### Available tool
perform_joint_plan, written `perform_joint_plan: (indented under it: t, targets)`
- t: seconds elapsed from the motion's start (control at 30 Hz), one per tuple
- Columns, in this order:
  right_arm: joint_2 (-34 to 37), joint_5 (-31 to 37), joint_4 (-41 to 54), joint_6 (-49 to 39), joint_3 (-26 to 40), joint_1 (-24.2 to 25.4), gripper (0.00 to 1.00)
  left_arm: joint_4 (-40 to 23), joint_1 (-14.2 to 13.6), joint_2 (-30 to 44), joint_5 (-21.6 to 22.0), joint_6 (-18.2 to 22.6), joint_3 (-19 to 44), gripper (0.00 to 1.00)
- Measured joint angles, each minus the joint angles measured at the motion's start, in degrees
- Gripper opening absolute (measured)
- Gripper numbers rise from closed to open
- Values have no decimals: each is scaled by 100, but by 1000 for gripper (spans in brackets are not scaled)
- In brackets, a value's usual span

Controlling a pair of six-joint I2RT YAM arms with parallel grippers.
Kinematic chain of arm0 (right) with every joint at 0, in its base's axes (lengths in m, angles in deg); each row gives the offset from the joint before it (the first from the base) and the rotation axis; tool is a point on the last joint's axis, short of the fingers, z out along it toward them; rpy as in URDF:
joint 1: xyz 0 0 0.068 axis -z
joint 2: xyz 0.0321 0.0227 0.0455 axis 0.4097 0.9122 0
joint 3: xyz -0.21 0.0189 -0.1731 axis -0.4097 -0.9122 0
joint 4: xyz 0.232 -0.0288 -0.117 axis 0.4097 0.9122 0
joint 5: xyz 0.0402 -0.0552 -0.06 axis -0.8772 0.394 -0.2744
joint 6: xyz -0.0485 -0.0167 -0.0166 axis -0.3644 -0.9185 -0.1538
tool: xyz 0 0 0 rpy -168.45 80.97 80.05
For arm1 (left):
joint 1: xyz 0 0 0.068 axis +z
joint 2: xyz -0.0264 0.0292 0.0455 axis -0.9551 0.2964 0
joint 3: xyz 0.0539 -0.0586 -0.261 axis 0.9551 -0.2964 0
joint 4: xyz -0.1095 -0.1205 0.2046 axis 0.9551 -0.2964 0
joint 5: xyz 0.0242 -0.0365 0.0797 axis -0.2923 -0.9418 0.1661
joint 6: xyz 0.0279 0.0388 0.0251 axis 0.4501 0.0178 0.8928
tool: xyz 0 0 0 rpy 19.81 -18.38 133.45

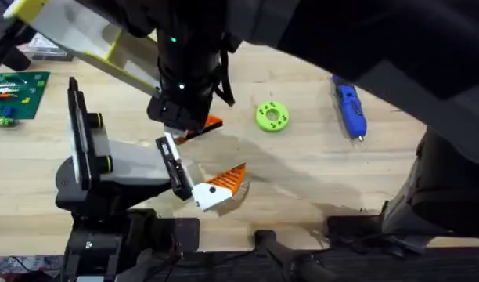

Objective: Pick up the gripper from the table and insert it into the empty holder that is missing its gripper. Then pick up a screw, insert it into the mounting hole, and use the screwdriver to tighten it. Finally, clean up the table by picking up the vegetable and placing it into the bucket.

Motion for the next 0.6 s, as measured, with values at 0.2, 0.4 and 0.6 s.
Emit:
perform_joint_plan:
  t: [0.2, 0.4, 0.6]
  targets:
    - [0, 0, -14, 2, 2, 0, 13, 0, 0, 0, -2, -8, 0, 988]
    - [0, 0, -57, 0, 2, 0, 13, 0, 0, 0, 0, -10, 0, 988]
    - [16, -4, -167, 4, 7, -4, 13, 0, 0, 0, -7, -12, 0, 988]
